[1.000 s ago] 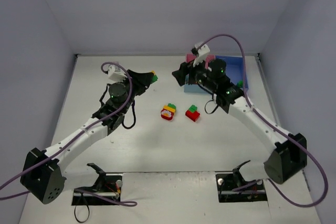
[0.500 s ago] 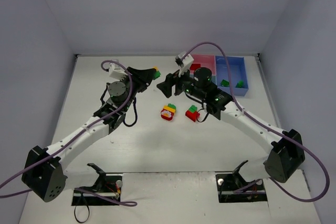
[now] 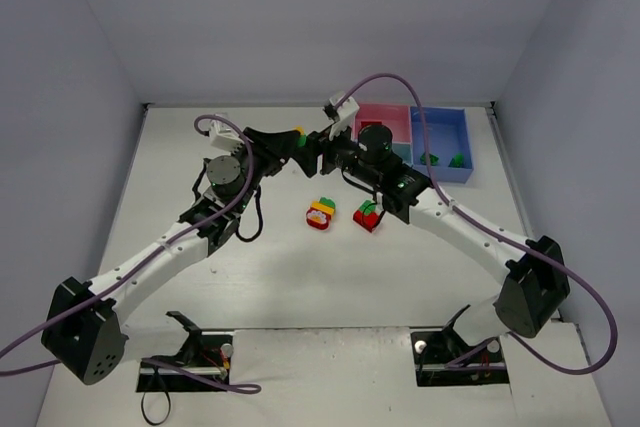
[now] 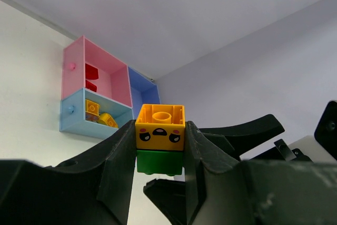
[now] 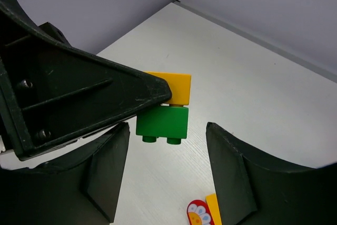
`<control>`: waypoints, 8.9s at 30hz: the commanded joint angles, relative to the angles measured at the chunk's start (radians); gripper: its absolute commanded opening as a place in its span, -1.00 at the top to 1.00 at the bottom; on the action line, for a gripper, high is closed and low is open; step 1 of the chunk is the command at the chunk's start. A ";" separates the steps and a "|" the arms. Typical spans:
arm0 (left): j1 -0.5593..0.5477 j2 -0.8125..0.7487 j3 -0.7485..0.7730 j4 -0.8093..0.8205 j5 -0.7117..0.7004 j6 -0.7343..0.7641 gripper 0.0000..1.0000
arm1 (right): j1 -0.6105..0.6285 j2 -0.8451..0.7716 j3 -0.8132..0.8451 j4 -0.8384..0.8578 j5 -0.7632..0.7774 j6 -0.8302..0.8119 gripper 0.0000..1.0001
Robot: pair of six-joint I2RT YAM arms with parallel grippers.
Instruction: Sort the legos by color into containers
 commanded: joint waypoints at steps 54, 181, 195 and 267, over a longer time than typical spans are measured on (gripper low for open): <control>0.008 -0.152 -0.067 -0.147 0.305 0.712 1.00 | -0.739 0.361 0.128 -0.278 0.278 0.205 0.02; -0.156 0.255 0.004 -0.186 0.185 1.124 0.68 | -0.463 -0.237 -0.222 -0.434 -0.425 0.244 -0.48; -0.158 0.004 -0.165 -0.029 0.300 1.364 0.68 | -0.271 -0.049 -0.030 -0.433 -0.535 0.240 -0.46; -0.156 -0.025 -0.263 0.079 0.368 1.270 0.79 | -0.259 -0.110 -0.116 -0.339 -0.460 0.214 1.00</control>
